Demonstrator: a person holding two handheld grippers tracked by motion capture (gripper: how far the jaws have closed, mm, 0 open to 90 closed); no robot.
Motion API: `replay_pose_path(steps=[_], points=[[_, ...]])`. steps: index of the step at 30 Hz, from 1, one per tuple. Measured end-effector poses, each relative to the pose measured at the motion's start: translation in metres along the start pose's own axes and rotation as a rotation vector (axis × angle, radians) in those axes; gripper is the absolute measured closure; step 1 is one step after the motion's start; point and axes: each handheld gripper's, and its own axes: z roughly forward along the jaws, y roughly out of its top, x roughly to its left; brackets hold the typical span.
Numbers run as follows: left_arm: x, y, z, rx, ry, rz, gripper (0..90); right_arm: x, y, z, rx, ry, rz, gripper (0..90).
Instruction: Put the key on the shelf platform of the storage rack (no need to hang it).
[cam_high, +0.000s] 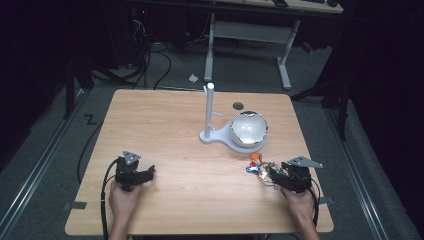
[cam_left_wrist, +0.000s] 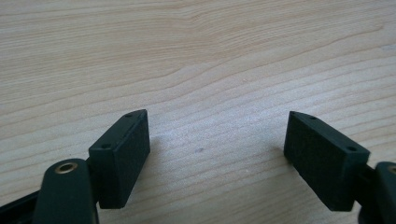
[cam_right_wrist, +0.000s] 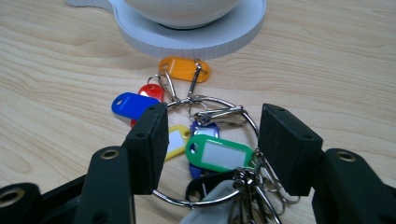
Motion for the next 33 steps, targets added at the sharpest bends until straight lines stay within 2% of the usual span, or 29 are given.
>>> replay_pose_path(steps=[19,25,31,33], points=[[0.000,0.000,0.000,0.000,-0.001,0.000,23.0,0.014,0.003,0.023,0.048,0.025,-0.017,41.3],[0.000,0.000,0.000,0.000,-0.001,0.000,23.0,0.012,0.002,0.030,0.066,0.019,-0.011,41.7],[0.000,0.000,0.000,0.001,-0.001,0.000,23.0,0.012,0.000,0.040,0.104,-0.007,-0.035,42.6],[0.000,0.000,0.000,0.001,-0.001,0.001,23.0,0.010,0.001,0.041,0.099,-0.006,-0.025,43.6]])
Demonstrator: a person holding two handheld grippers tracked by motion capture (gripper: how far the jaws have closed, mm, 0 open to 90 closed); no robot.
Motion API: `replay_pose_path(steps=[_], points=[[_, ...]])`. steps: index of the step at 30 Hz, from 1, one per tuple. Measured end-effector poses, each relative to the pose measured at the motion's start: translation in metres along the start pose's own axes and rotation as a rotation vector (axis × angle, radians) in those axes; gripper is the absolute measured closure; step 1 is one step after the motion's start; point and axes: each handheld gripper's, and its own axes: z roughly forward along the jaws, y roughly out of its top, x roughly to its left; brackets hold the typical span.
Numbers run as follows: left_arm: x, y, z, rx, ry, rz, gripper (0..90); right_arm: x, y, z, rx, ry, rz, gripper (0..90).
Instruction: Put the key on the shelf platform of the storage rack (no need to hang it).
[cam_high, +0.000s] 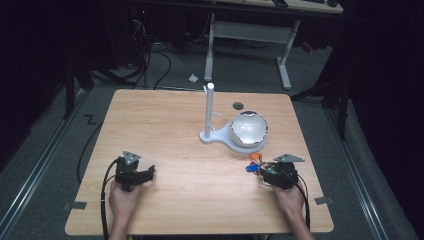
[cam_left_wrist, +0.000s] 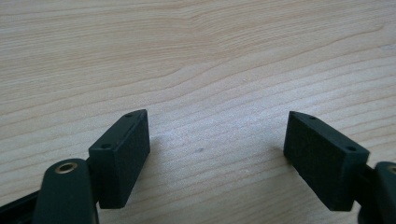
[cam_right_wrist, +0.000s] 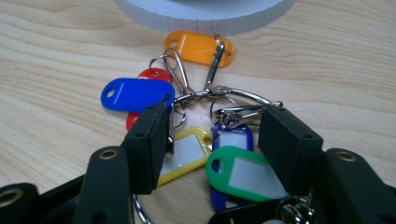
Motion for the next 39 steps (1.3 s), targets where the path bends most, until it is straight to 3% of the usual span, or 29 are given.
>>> replay_pose_path(steps=[7,10,39], points=[[0.0000,0.0000,0.0000,0.000,0.000,0.000,23.0,-0.0038,-0.0002,0.0038,-0.025,0.030,0.021,56.9],[0.0001,0.0000,0.0000,-0.001,-0.001,0.000,23.0,-0.0024,0.0000,0.0047,-0.022,-0.008,-0.025,66.8],[0.0002,-0.0001,-0.0001,-0.001,-0.002,-0.002,22.9,0.0034,-0.0014,-0.0032,-0.045,-0.030,-0.085,82.4]])
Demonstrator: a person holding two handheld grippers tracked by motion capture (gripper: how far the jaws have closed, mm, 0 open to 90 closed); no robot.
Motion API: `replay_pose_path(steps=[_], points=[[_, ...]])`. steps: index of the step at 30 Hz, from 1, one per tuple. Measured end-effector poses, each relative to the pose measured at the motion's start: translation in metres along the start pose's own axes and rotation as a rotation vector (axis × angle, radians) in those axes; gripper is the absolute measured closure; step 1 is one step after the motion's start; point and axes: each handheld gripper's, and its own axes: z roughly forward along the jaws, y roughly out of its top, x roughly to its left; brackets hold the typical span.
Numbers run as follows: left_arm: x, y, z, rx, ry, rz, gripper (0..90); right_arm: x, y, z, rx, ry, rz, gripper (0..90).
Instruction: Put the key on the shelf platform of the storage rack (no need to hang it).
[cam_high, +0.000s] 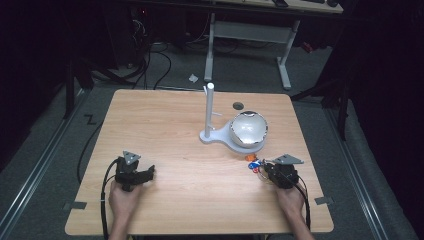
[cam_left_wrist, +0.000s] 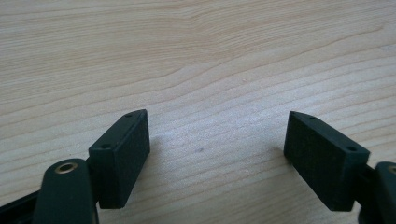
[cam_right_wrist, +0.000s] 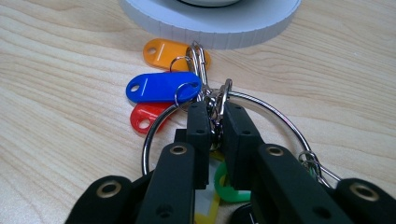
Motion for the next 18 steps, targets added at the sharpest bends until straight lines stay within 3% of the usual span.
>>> replay_pose_path(steps=[12,13,18], points=[[0.000,0.000,0.000,0.000,0.001,0.001,23.0,-0.003,0.001,-0.012,-0.040,0.010,0.011,82.8],[0.000,0.000,0.000,0.000,0.001,0.001,23.0,-0.004,0.002,-0.016,-0.054,0.010,0.005,88.0],[0.000,0.000,0.000,0.001,0.001,0.002,22.9,-0.008,0.003,-0.025,-0.067,0.014,0.008,88.4]])
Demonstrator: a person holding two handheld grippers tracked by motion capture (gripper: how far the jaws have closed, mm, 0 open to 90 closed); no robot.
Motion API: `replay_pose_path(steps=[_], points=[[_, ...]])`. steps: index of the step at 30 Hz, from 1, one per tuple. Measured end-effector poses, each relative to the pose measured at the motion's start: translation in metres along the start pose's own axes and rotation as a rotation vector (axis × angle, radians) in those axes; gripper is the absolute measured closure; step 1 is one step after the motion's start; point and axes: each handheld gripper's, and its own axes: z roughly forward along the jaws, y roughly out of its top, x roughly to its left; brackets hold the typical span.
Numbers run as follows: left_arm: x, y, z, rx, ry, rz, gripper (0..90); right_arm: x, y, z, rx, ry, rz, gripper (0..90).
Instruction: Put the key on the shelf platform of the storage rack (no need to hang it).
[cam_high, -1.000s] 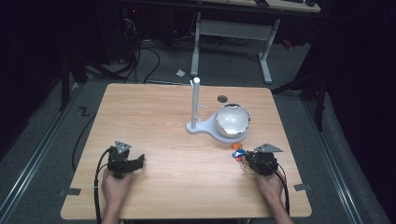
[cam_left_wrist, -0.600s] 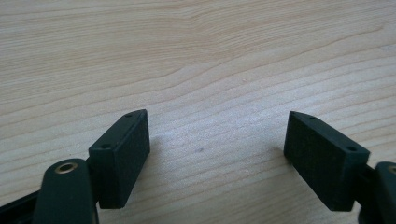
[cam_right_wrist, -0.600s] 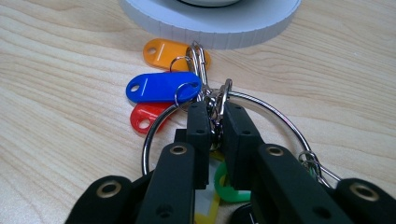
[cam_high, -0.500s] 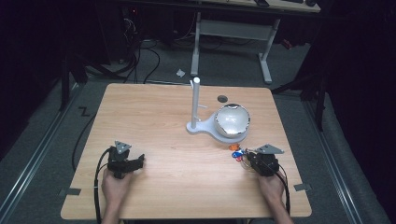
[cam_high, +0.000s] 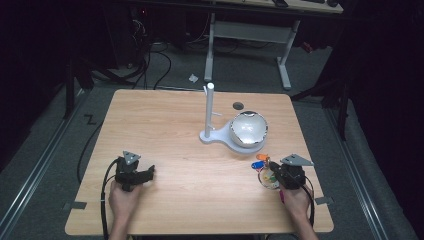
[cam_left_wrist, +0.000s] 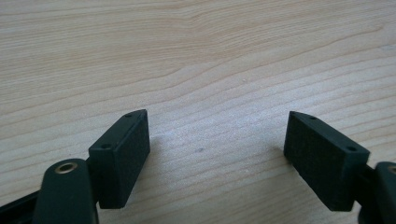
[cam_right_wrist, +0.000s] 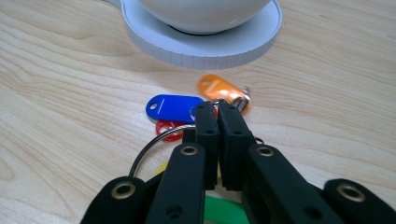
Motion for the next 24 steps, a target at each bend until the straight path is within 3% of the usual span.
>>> replay_pose_path(steps=[12,24], points=[[0.000,0.000,0.000,0.000,0.000,0.000,23.0,-0.003,0.012,-0.019,-0.045,0.010,-0.012,88.5],[0.000,0.000,0.000,0.000,0.000,0.000,23.1,-0.004,0.034,-0.048,-0.118,0.019,-0.047,88.5]])
